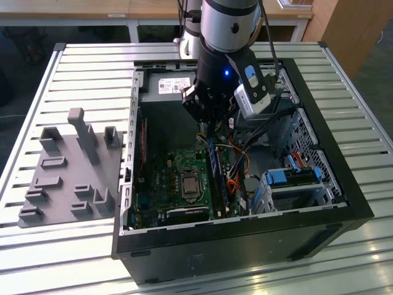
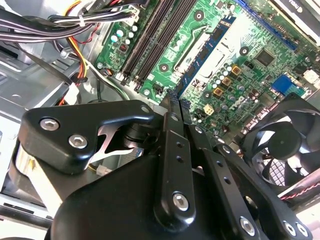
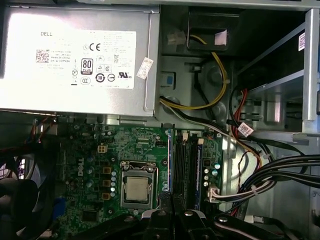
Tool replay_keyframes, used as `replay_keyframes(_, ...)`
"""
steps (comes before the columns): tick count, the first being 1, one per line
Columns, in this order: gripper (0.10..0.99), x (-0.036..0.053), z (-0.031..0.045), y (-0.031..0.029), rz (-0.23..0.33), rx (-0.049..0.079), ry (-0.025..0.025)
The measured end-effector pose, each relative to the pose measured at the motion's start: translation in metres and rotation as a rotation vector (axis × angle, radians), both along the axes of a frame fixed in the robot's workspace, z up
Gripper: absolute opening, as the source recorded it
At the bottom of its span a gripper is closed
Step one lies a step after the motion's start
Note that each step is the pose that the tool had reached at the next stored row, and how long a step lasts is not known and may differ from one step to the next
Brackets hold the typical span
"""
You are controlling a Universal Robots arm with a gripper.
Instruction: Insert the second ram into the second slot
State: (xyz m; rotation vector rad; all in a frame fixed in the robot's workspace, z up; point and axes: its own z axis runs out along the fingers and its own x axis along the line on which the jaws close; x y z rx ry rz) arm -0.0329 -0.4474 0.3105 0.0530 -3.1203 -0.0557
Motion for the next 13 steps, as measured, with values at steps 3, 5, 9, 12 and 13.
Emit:
replay_keyframes(3,0.129,0.0,-0.001,0.0,0.0,0.0,0.0)
replay_keyframes(5,0.129,0.0,-0.0015,0.0,0.0,0.0,0.0)
replay_keyframes(9,0.129,0.0,-0.0023,0.0,0.0,0.0,0.0)
replay_keyframes(12,0.129,0.0,-0.0041,0.0,-0.002,0.0,0.0)
replay_keyframes(13,0.129,0.0001,-0.0048,0.0,-0.004,0.0,0.0)
